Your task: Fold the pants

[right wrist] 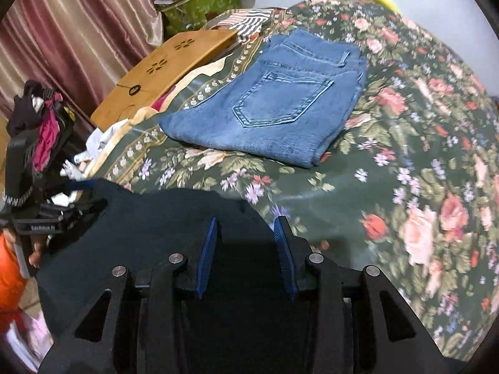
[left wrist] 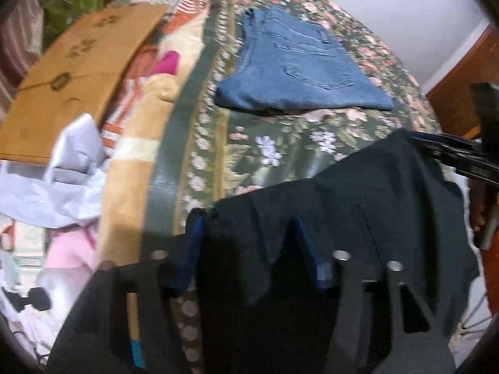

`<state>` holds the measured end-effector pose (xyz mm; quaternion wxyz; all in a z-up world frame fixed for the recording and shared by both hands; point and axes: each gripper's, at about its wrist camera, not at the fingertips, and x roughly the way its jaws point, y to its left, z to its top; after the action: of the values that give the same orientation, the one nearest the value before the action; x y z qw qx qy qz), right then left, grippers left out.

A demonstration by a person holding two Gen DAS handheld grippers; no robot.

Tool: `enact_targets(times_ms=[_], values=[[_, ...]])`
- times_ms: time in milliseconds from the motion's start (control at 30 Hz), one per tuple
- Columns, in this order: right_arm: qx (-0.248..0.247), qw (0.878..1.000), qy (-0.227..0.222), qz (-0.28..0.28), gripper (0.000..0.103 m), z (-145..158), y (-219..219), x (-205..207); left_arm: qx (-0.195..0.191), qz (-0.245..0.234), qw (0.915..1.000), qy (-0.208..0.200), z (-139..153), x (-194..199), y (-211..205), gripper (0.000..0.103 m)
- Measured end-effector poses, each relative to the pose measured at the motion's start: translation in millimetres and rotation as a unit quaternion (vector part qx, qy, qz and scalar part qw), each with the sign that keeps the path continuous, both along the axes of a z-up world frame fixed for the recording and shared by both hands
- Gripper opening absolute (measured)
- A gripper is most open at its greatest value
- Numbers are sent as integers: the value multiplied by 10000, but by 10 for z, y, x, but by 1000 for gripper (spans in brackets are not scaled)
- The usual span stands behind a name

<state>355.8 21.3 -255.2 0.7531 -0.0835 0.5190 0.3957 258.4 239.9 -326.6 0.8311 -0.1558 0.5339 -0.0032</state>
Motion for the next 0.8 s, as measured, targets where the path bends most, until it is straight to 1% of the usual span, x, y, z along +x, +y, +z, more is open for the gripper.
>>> enact_targets(times_ms=[100,133,167,200,233,333,433,533,600,633,667,700,733,767,800], values=[[86,9998,145,102,40,0,33,-16,-76,-69,9999,-23,22,-9,-33,43],[57,9998,110,137,39,6,47,-36,-57,-94,9999,-35,36,-18,-47,38],[45,9998,56,159,32,11,61,-54,1,-124,9999,-55,48,-29,-57,29],[53,9998,-5,187,28,16,70,-70,199,-170,9996,-146,98,-60,-85,26],[37,9998,-121,155,18,26,72,-92,354,-188,9987,-306,162,-106,-115,22],[48,9988,-478,109,13,59,86,-160,705,-108,9957,-583,278,-193,-155,18],[55,9964,-838,132,10,135,114,-206,1148,-41,9911,-667,351,-175,-174,17],[105,9950,-985,108,9,232,159,-190,1555,94,9851,-725,432,-68,-132,17],[66,9934,-1144,76,9,278,199,-180,1811,122,9809,-699,427,50,-103,17],[-50,9923,-1236,85,10,294,238,-175,1893,82,9800,-613,403,116,-96,19],[-168,9915,-1293,56,13,303,267,-162,2000,61,9785,-504,381,165,-84,26],[-304,9906,-1336,-44,16,319,264,-139,2123,128,9764,-379,366,211,-64,29],[-402,9897,-1368,-154,19,337,241,-124,2297,271,9724,-300,382,235,-31,29],[-488,9887,-1386,-288,19,376,188,-105,2487,395,9674,-268,421,234,9,30],[-441,9891,-1359,-351,19,420,117,-107,2562,490,9649,-309,494,200,58,30]])
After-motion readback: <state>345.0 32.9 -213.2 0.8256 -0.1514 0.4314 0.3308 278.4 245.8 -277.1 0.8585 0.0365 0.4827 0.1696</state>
